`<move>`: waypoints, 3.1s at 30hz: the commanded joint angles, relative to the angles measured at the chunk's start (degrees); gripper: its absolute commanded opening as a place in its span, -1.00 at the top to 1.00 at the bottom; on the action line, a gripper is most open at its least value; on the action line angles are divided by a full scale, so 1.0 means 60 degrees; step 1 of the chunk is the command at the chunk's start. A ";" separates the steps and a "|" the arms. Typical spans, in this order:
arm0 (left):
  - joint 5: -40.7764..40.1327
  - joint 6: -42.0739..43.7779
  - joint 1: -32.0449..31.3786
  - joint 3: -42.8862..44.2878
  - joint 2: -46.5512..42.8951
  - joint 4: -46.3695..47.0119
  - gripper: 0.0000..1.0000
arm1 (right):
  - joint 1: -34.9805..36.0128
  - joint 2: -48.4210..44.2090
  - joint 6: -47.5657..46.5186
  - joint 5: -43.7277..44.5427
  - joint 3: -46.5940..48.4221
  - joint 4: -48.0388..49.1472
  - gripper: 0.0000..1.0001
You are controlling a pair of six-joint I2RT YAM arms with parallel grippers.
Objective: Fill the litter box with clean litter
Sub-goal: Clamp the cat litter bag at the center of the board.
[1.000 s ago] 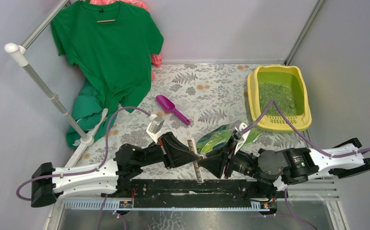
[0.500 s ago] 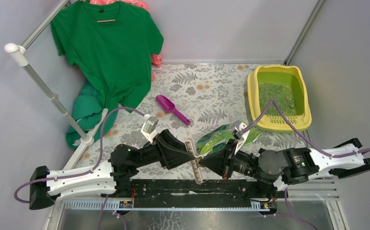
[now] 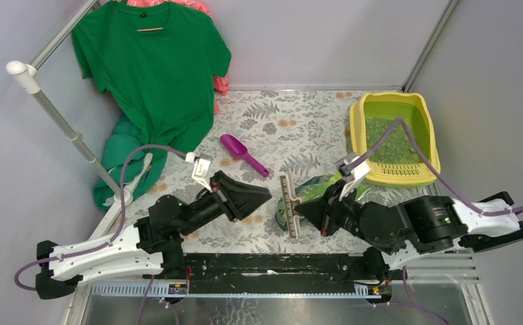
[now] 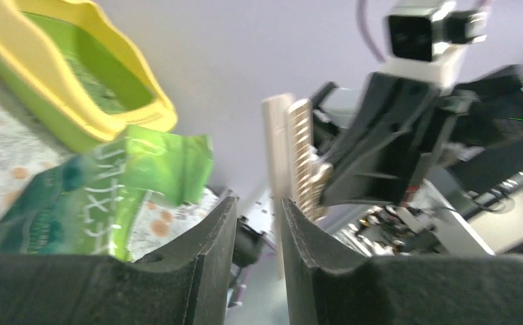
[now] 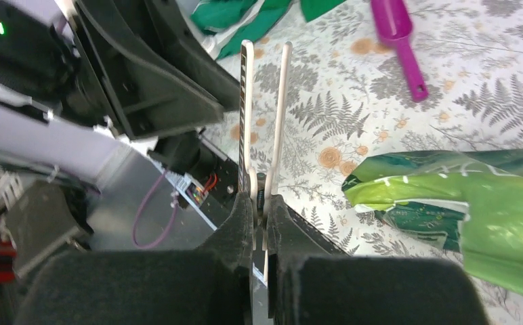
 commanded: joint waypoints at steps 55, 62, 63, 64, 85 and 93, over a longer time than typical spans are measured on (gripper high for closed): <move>-0.5034 0.1966 -0.1173 0.0543 0.1687 -0.5509 0.33 | -0.9852 0.1854 0.5481 -0.5471 0.0485 -0.4012 1.00; -0.4447 0.2415 -0.0589 0.0405 0.2106 -0.5032 0.33 | -0.9513 0.1563 0.6128 -0.5061 0.0412 -0.4112 1.00; -0.4260 0.2471 -0.0434 0.0347 0.2187 -0.4878 0.33 | -0.9360 0.1599 0.6119 -0.4962 0.0553 -0.4133 1.00; -0.4035 0.2529 -0.0283 0.0307 0.2274 -0.4739 0.33 | -0.9189 0.1708 0.6091 -0.4855 0.0787 -0.4222 1.00; -0.1808 0.3261 0.1692 0.0683 0.3414 -0.3274 0.35 | -0.5375 0.3006 1.0659 -0.2167 0.2688 -0.7369 1.00; -0.1004 0.3328 0.2338 0.0415 0.3701 -0.2715 0.36 | -0.5392 0.3009 1.1292 -0.1713 0.2313 -0.7349 1.00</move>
